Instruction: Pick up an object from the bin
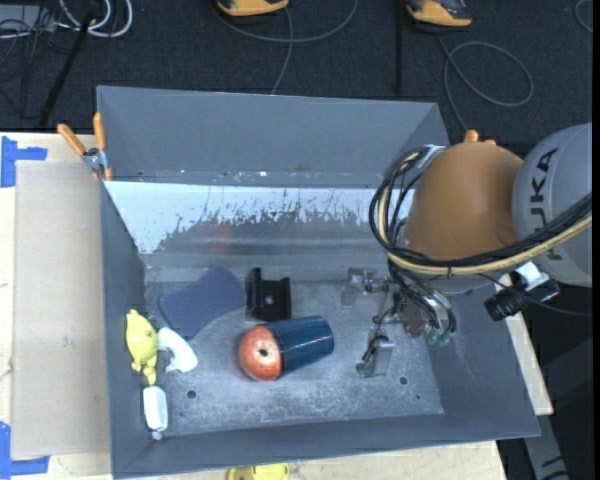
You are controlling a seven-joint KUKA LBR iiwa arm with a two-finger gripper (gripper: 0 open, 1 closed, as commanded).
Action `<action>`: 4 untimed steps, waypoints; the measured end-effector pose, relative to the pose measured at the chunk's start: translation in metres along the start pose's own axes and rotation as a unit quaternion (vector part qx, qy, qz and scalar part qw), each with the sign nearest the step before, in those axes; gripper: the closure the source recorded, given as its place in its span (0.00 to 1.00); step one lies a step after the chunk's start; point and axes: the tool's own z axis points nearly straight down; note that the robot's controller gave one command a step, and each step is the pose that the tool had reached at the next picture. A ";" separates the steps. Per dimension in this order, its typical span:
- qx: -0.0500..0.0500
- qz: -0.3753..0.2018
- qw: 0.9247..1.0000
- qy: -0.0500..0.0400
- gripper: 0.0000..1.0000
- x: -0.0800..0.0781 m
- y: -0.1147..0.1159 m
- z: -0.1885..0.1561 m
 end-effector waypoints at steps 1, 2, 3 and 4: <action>0.000 0.000 1.000 -0.004 0.00 -0.002 0.000 -0.004; 0.000 -0.028 1.000 -0.007 0.00 -0.026 0.027 0.038; 0.000 0.036 0.999 -0.003 0.00 -0.016 0.038 0.063; 0.000 0.083 0.997 -0.003 0.00 -0.013 0.046 0.070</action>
Offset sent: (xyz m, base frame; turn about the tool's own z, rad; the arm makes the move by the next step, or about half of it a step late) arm 0.0351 0.0411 -0.0631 -0.0813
